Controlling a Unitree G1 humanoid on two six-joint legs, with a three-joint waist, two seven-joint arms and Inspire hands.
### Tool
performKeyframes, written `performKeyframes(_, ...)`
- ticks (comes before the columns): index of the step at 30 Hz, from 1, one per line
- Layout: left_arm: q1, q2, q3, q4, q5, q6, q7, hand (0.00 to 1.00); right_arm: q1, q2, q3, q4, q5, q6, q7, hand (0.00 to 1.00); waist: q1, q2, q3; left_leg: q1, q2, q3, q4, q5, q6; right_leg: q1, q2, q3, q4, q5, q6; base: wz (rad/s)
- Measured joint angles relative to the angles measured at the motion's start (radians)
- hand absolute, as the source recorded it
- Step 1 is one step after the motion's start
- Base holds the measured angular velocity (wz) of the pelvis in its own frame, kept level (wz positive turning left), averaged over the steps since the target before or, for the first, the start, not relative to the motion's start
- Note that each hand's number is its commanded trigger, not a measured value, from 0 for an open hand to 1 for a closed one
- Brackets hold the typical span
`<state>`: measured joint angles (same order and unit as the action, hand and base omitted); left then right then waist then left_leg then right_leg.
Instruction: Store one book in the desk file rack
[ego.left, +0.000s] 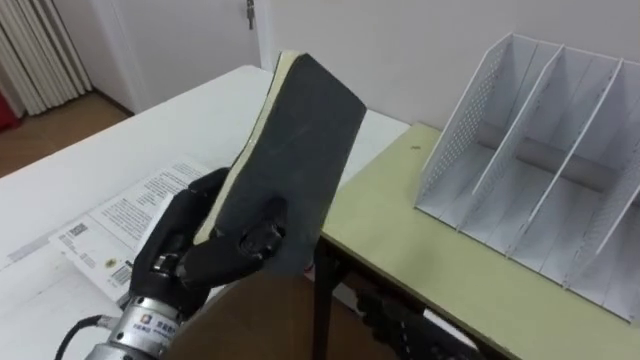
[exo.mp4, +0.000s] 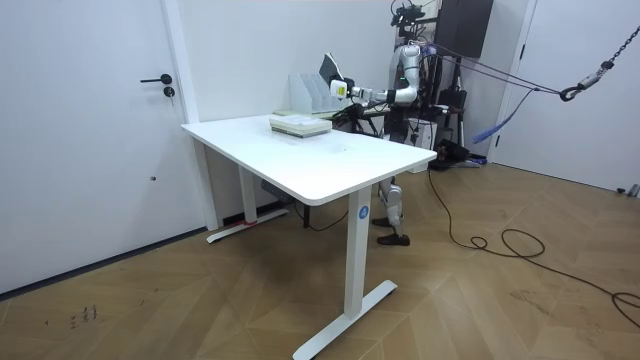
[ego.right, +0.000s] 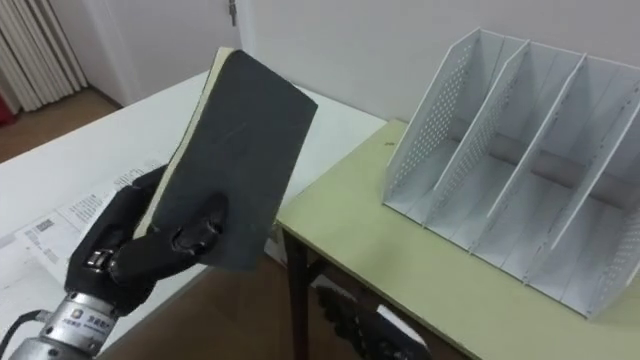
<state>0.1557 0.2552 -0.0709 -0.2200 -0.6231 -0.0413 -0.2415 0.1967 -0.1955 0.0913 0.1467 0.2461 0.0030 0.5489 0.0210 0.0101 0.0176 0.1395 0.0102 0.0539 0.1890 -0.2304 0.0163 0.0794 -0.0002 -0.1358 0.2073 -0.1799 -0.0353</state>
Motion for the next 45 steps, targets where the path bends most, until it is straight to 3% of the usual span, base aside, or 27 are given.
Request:
performKeyframes(5,0.004,0.002,0.003,0.011,-0.13,0.019,-0.105,1.0,-0.002,-0.002,-0.02,-0.045,0.233,0.005,0.052,0.0,-0.002,-0.001,-0.001,-0.006,0.002,0.001,0.0,0.0,0.0,-0.012,0.0,0.0,0.012,-0.002,-0.002,0.0)
performKeyframes(11,0.007,0.002,0.006,0.05,-0.189,0.049,-0.209,1.0,-0.003,0.002,-0.035,-0.045,0.387,0.014,0.066,0.0,0.007,-0.003,-0.0022,0.005,0.003,-0.002,0.0,0.0,0.0,-0.005,0.002,0.009,0.014,-0.003,-0.002,-0.05)
performKeyframes(17,0.008,0.003,0.012,0.052,-0.233,0.12,-0.264,1.0,-0.008,0.009,-0.034,-0.046,0.597,0.066,0.101,0.0,0.008,-0.011,-0.0103,0.004,0.002,-0.001,0.0,0.0,0.0,-0.009,0.002,0.013,0.019,-0.003,-0.003,-0.01)
performKeyframes(23,0.007,0.024,0.022,0.104,-0.28,0.155,-0.344,1.0,-0.01,-0.003,-0.035,-0.048,0.815,0.096,0.118,0.0,0.009,0.0,-0.0146,0.009,0.003,-0.001,0.001,0.0,0.0,-0.008,0.002,0.014,0.02,-0.003,-0.003,0.0)
performKeyframes(30,0.006,0.033,0.016,0.138,-0.28,0.185,-0.391,1.0,-0.012,-0.005,-0.007,-0.048,0.902,0.109,0.119,0.0,0.007,0.028,-0.013,0.007,0.003,0.0,-0.003,-0.001,0.0,-0.011,0.007,0.028,0.022,-0.002,-0.003,-0.02)
performKeyframes(40,0.001,0.055,0.016,0.162,-0.28,0.204,-0.443,1.0,-0.025,-0.029,0.007,-0.109,0.97,0.121,0.12,0.0,0.011,0.029,-0.0138,-0.007,0.002,0.0,0.001,-0.001,0.0,-0.029,0.007,0.041,0.035,-0.003,-0.004,-0.02)
performKeyframes(45,0.0,0.092,0.003,0.188,-0.28,0.212,-0.445,1.0,-0.034,-0.046,0.027,-0.132,0.974,0.129,0.143,0.0,0.008,0.029,-0.013,-0.007,0.002,0.0,0.002,-0.001,0.0,-0.029,0.006,0.038,0.033,-0.003,-0.004,0.0)
